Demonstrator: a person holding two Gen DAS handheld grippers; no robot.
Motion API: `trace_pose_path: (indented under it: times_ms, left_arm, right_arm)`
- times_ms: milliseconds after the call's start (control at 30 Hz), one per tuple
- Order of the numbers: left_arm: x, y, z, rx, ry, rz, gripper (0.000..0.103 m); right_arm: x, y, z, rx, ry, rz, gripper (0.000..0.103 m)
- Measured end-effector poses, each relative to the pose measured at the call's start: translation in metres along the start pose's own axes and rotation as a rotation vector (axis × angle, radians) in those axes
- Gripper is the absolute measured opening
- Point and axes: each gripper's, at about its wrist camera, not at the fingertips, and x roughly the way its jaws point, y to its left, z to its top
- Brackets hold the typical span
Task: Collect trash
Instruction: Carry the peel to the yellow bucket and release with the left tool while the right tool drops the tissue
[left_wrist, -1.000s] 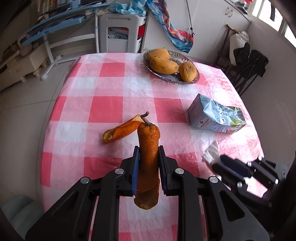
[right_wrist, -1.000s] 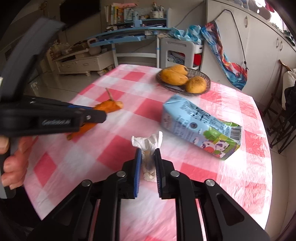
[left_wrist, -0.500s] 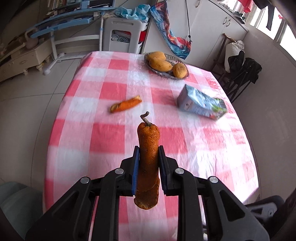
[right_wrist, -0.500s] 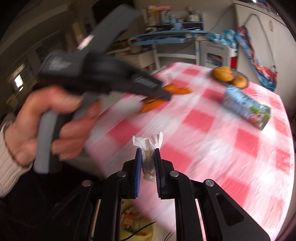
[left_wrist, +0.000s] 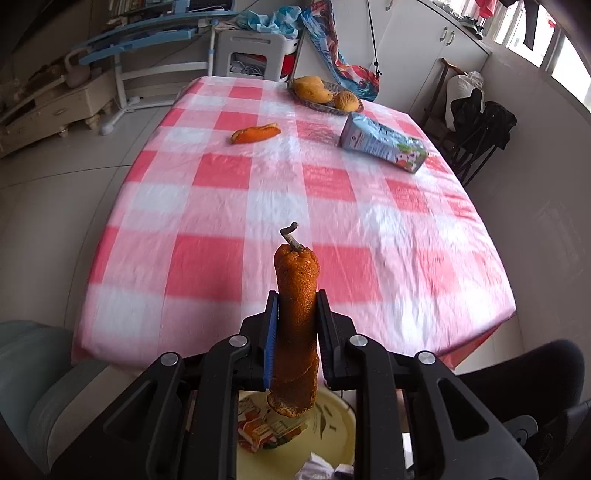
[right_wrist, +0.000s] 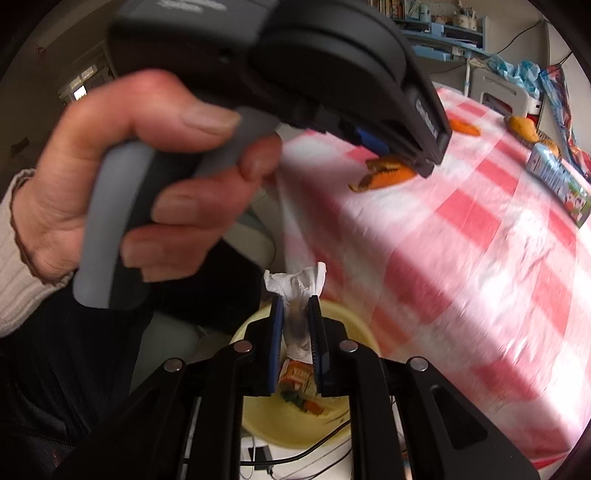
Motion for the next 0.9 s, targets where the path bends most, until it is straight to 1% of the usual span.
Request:
trace_pose_path:
  times_ms: [167, 200, 267, 333, 367, 400, 467, 500, 633, 700, 800, 900]
  left_arm:
    - [-0.012, -0.001, -0.018, 0.003, -0.009, 0.023, 0.019]
    - [-0.015, 0.000, -0.021, 0.001, -0.009, 0.025, 0.019]
    - [-0.018, 0.000, -0.026, -0.001, -0.010, 0.030, 0.019]
    - [-0.020, 0.001, -0.031, -0.002, -0.010, 0.036, 0.019]
    - [-0.022, 0.001, -0.034, -0.001, -0.009, 0.040, 0.019]
    - [-0.022, 0.000, -0.035, 0.000, -0.008, 0.042, 0.019]
    - [-0.023, 0.000, -0.042, 0.001, -0.002, 0.049, 0.019]
    - [-0.023, -0.001, -0.044, 0.001, 0.003, 0.053, 0.019]
    - [-0.018, -0.002, -0.059, 0.001, 0.050, 0.083, 0.019]
    - [-0.015, -0.001, -0.069, -0.003, 0.082, 0.096, 0.019]
    - [-0.012, 0.000, -0.088, -0.013, 0.151, 0.086, 0.019]
    - [-0.011, -0.001, -0.100, -0.016, 0.188, 0.087, 0.023]
  right_arm:
    - [0.006, 0.010, -0.008, -0.018, 0.030, -0.007, 0.018]
    - [0.007, 0.011, -0.009, -0.021, 0.038, -0.010, 0.022]
    - [0.009, 0.016, -0.012, -0.024, 0.044, -0.018, 0.025]
    - [0.009, 0.020, -0.015, -0.024, 0.049, -0.025, 0.039]
    - [0.009, 0.022, -0.015, -0.025, 0.045, -0.030, 0.052]
    - [0.008, 0.023, -0.015, -0.027, 0.042, -0.032, 0.055]
    - [0.003, 0.025, -0.019, -0.033, 0.036, -0.039, 0.056]
    - [0.002, 0.026, -0.020, -0.033, 0.034, -0.044, 0.058]
    - [-0.001, 0.024, -0.026, -0.038, 0.041, -0.100, 0.066]
    - [-0.004, 0.021, -0.030, -0.044, 0.063, -0.144, 0.073]
    - [-0.001, 0.015, -0.037, -0.034, 0.096, -0.203, 0.075]
    - [-0.003, 0.006, -0.038, 0.003, 0.098, -0.257, 0.079]
